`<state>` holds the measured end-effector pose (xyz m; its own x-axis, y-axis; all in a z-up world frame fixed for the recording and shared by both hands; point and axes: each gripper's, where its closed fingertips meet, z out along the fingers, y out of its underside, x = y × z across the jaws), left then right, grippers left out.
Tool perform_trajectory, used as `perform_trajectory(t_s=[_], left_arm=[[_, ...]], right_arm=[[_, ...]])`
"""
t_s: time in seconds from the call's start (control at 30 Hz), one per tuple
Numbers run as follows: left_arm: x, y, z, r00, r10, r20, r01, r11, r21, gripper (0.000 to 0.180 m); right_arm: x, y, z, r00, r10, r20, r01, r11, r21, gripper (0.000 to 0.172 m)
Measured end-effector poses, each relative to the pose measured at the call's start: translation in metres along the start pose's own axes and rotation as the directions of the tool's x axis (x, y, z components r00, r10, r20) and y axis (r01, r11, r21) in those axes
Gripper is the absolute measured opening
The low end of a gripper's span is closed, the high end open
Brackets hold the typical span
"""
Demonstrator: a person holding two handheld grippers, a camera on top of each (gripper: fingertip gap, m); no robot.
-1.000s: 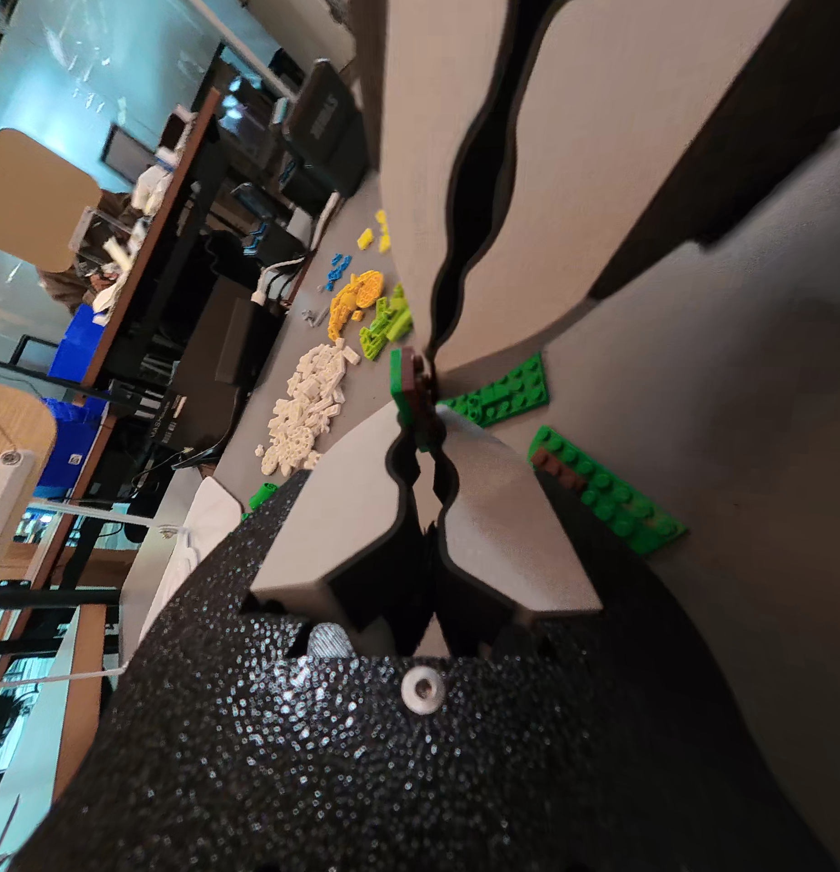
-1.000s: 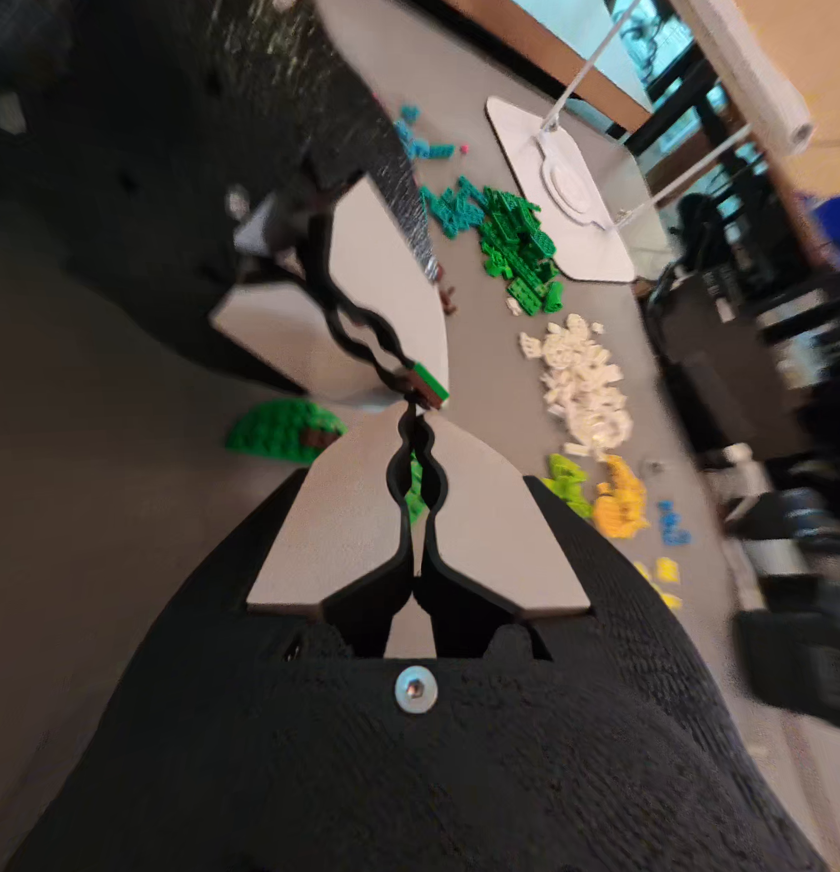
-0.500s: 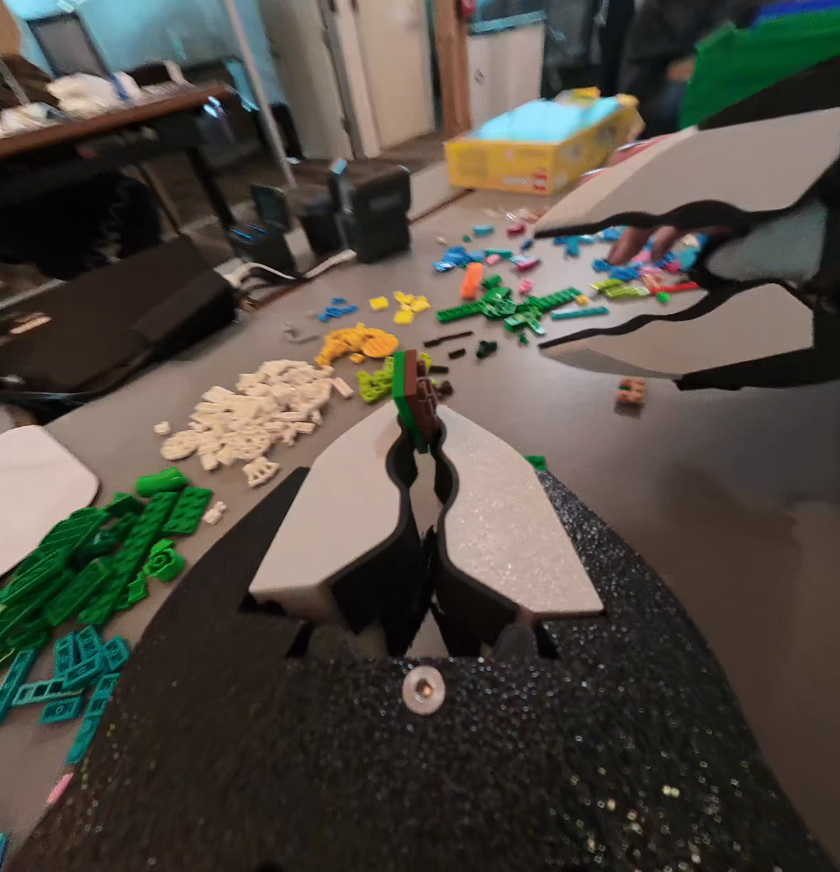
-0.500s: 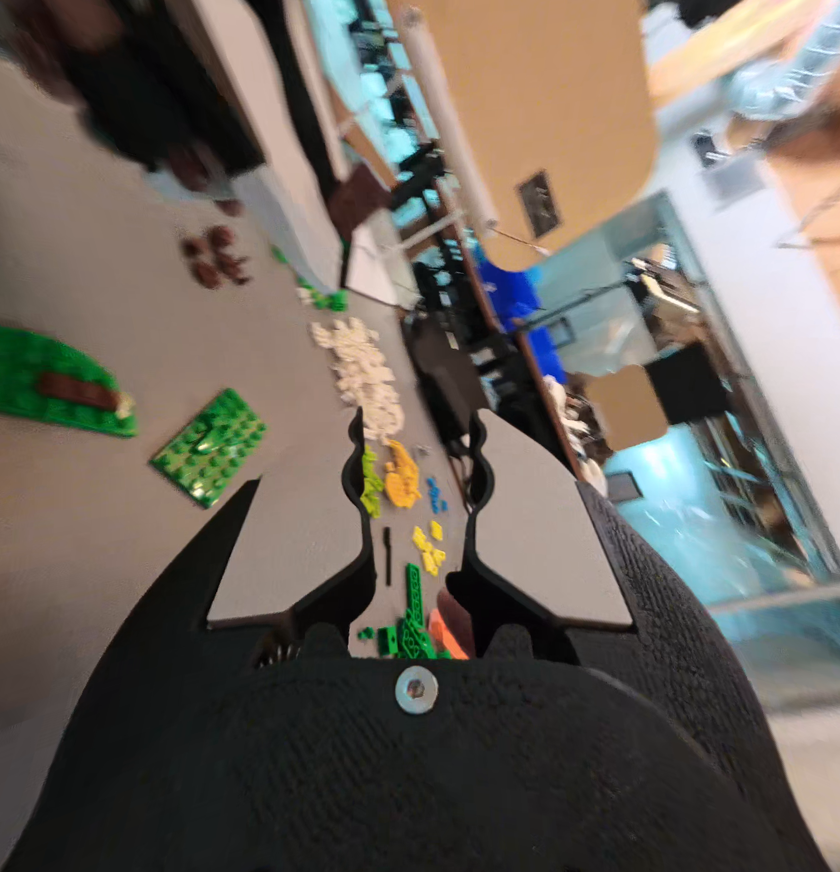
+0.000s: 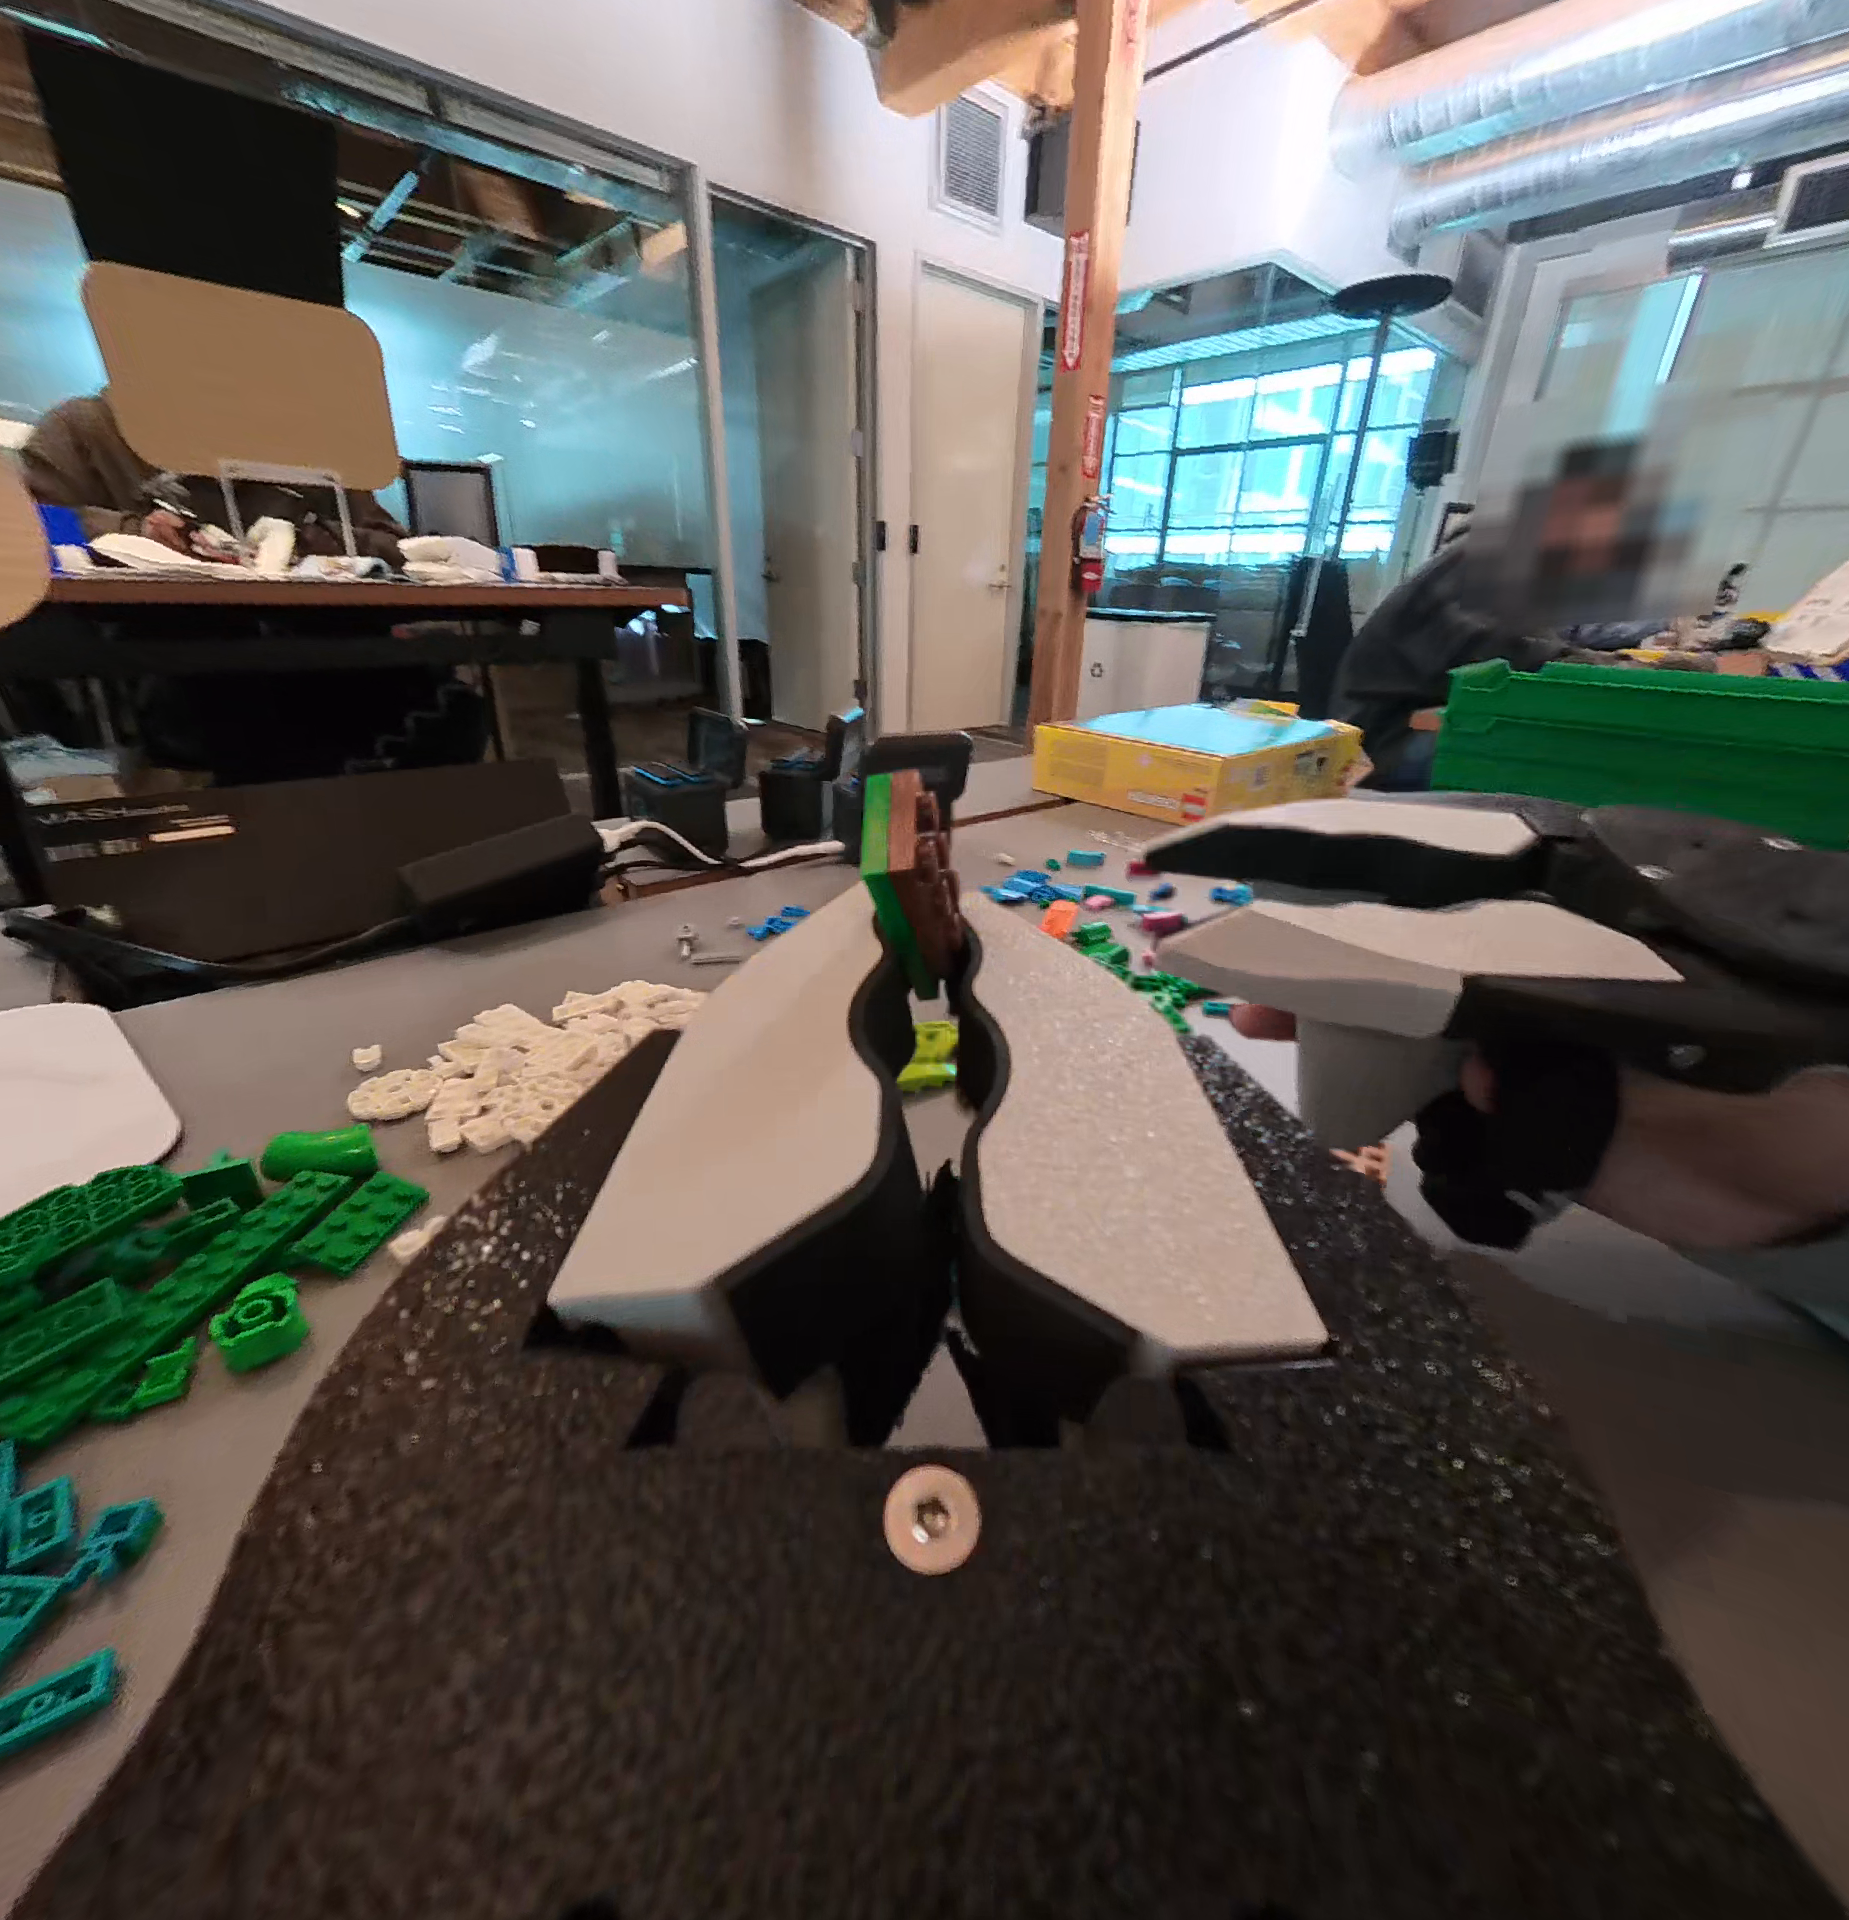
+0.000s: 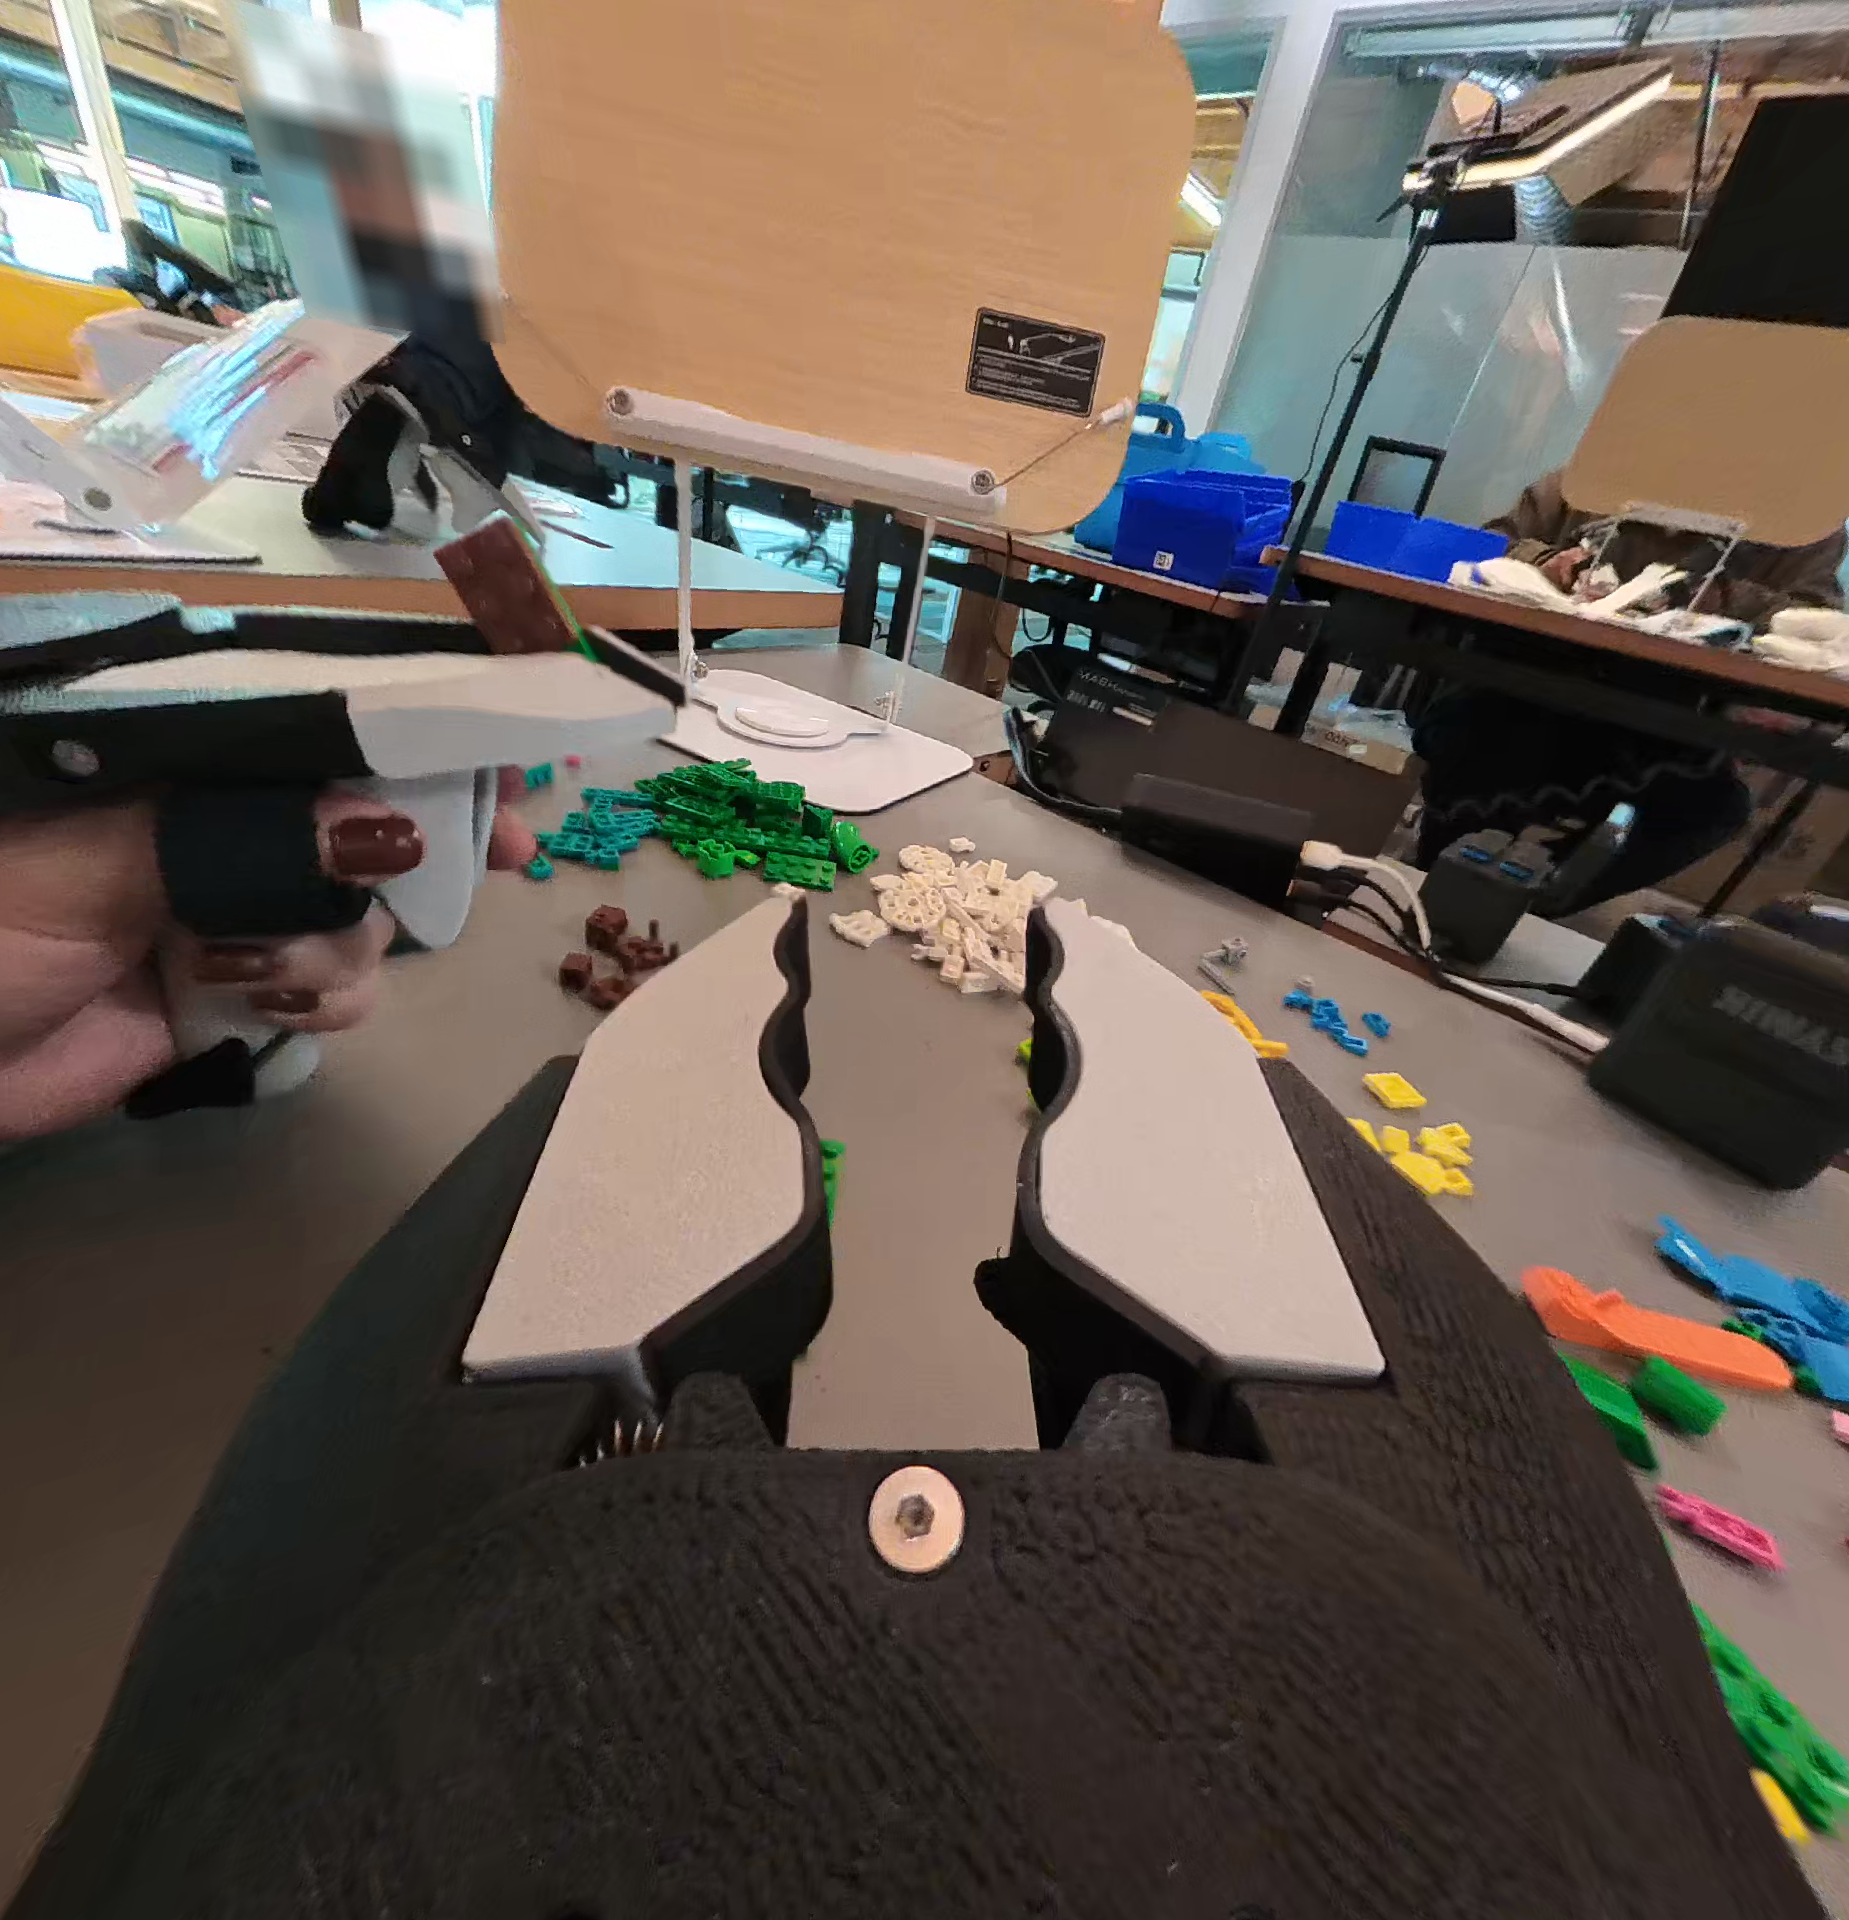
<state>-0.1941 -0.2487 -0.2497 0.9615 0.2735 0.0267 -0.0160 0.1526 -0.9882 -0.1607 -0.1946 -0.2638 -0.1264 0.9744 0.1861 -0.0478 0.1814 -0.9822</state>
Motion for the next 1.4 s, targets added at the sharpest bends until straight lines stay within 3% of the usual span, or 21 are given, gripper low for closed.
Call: perform_trajectory(t_s=[0.17,0.27,0.43,0.57,0.7,0.93,1.17,1.4], left_arm=[[-0.011,-0.01,0.004,0.985,0.066,0.16,-0.081,0.993,0.09,0.003],[-0.003,-0.014,0.01,0.973,0.146,0.179,-0.168,0.98,0.112,0.004],[-0.003,0.001,0.017,0.965,0.183,0.186,-0.194,0.98,0.038,0.004],[-0.001,0.004,0.019,0.968,0.191,0.165,-0.198,0.98,0.026,0.004],[0.003,0.009,0.021,0.953,0.258,0.162,-0.259,0.966,-0.015,0.004],[0.004,0.027,0.024,0.917,0.37,0.148,-0.344,0.923,-0.172,0.003],[0.001,0.034,0.024,0.887,0.436,0.153,-0.391,0.884,-0.255,0.002],[0.007,0.037,0.023,0.893,0.445,0.071,-0.411,0.868,-0.278,0.002]], right_arm=[[-0.007,-0.008,0.001,1.0,0.004,-0.009,-0.004,0.999,0.041,0.031],[-0.018,-0.019,0.007,0.999,0.043,0.013,-0.044,0.996,0.074,0.026],[-0.037,-0.043,0.014,0.99,0.059,0.127,-0.079,0.985,0.153,0.016],[-0.05,-0.033,0.024,0.979,0.048,0.2,-0.065,0.995,0.078,0.035],[-0.053,-0.033,0.029,0.979,-0.008,0.206,-0.006,0.998,0.065,0.032],[-0.054,-0.025,0.032,0.953,-0.227,0.202,0.231,0.973,0.003,0.026],[-0.053,-0.016,0.035,0.977,-0.064,0.201,0.081,0.994,-0.076,0.016],[-0.052,-0.017,0.03,0.963,-0.18,0.201,0.195,0.979,-0.059,0.014]])
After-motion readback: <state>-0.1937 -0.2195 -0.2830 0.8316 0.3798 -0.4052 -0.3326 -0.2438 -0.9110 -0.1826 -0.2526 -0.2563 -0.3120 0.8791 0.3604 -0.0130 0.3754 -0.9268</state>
